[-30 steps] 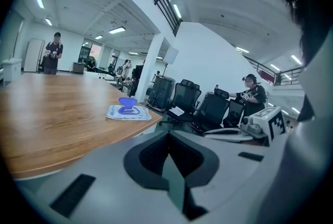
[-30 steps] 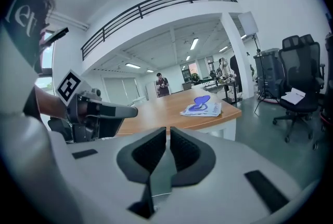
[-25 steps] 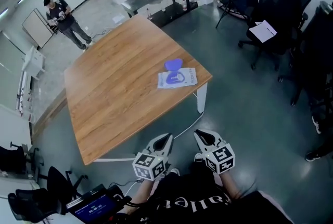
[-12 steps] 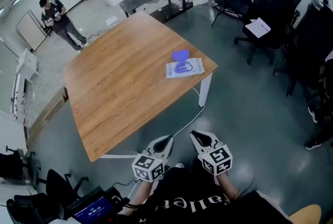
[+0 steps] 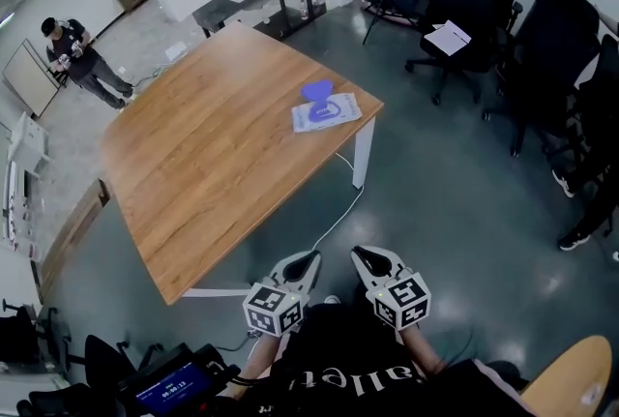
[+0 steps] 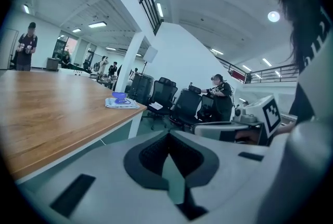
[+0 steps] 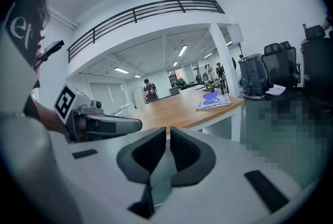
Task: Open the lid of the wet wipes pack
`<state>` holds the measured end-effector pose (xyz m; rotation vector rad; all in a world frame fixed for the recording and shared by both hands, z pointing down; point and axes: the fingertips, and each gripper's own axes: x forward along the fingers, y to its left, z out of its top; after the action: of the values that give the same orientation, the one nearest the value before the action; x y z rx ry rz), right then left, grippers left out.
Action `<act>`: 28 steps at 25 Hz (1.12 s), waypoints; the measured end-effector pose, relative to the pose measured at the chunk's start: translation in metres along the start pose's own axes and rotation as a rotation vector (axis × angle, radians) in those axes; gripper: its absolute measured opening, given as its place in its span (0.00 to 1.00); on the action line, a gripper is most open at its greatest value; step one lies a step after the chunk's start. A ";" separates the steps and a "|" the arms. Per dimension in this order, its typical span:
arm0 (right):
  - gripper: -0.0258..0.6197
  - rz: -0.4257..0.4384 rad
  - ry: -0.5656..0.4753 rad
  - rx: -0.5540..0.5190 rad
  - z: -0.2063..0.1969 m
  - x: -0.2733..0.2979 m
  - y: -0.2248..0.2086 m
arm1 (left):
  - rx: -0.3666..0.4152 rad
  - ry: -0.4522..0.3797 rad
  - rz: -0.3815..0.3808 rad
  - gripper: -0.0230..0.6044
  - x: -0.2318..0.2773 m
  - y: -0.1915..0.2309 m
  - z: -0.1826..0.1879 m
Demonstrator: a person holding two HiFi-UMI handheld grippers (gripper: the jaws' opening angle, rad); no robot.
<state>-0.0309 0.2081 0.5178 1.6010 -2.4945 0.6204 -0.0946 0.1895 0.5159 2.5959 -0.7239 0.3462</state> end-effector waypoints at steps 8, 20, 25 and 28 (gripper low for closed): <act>0.09 0.000 0.012 -0.032 -0.002 -0.004 0.019 | 0.005 -0.001 -0.020 0.04 -0.014 -0.003 -0.004; 0.09 0.034 0.024 -0.091 0.001 0.001 0.032 | 0.006 -0.031 -0.002 0.04 -0.020 0.001 0.002; 0.09 0.026 0.033 -0.097 -0.003 -0.003 0.033 | 0.010 -0.028 -0.016 0.04 -0.019 -0.003 0.000; 0.09 0.022 0.038 -0.101 -0.004 -0.004 0.032 | 0.012 -0.028 -0.020 0.04 -0.019 -0.004 0.001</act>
<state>-0.0581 0.2248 0.5112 1.5148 -2.4767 0.5133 -0.1077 0.2004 0.5073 2.6222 -0.7068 0.3099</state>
